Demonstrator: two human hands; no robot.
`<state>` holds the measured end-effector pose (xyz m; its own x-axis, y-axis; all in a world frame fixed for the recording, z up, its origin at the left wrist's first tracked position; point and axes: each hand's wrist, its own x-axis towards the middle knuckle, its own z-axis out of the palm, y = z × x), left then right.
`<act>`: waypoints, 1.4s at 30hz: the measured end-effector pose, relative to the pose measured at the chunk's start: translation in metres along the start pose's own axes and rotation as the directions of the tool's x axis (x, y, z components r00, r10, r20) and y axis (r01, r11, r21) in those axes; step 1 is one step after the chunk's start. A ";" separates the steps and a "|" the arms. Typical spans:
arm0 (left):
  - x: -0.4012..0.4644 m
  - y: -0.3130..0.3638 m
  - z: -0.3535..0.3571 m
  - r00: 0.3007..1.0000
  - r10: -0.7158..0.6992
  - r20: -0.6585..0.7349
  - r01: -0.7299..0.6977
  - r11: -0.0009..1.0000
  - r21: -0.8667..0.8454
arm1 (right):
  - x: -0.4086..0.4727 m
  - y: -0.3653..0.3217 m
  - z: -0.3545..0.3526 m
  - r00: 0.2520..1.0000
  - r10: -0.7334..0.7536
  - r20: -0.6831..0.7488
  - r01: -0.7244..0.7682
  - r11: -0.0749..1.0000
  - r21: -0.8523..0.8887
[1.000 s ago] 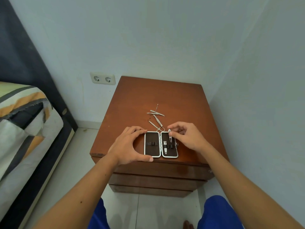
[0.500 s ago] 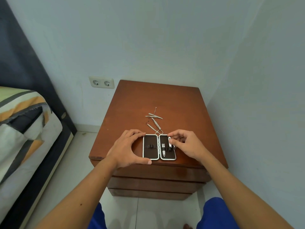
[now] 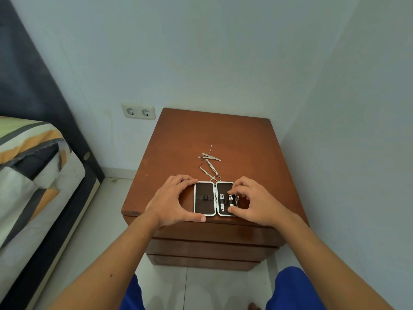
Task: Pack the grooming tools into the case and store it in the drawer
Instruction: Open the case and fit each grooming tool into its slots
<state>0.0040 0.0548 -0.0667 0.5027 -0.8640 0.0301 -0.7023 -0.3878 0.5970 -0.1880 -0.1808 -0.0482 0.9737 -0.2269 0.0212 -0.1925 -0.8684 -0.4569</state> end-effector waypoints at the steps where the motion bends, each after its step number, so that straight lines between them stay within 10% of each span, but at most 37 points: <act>1: 0.000 0.000 0.000 1.000 -0.002 0.001 0.002 1.000 0.000 | 0.000 0.000 -0.001 1.000 -0.006 0.002 0.006 1.000 -0.019; 12: -0.001 0.001 -0.001 1.000 0.003 -0.004 -0.003 1.000 -0.004 | -0.004 0.005 -0.003 1.000 0.016 0.010 -0.016 1.000 0.010; 19: 0.001 0.000 0.000 1.000 -0.008 0.010 0.008 1.000 0.001 | 0.037 -0.010 -0.007 0.939 0.176 -0.294 -0.088 0.953 0.291; 26: 0.000 0.000 0.000 1.000 0.005 0.000 -0.005 1.000 0.007 | 0.095 -0.016 0.001 0.925 0.312 -0.215 -0.245 0.926 0.288; 42: 0.000 -0.002 0.000 1.000 -0.003 0.012 0.003 1.000 -0.011 | 0.098 -0.003 -0.005 0.992 0.110 -0.054 -0.104 0.988 0.115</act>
<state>0.0055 0.0553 -0.0684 0.4984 -0.8668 0.0190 -0.6953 -0.3865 0.6059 -0.0926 -0.2029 -0.0406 0.9385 -0.3448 0.0187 -0.2769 -0.7839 -0.5558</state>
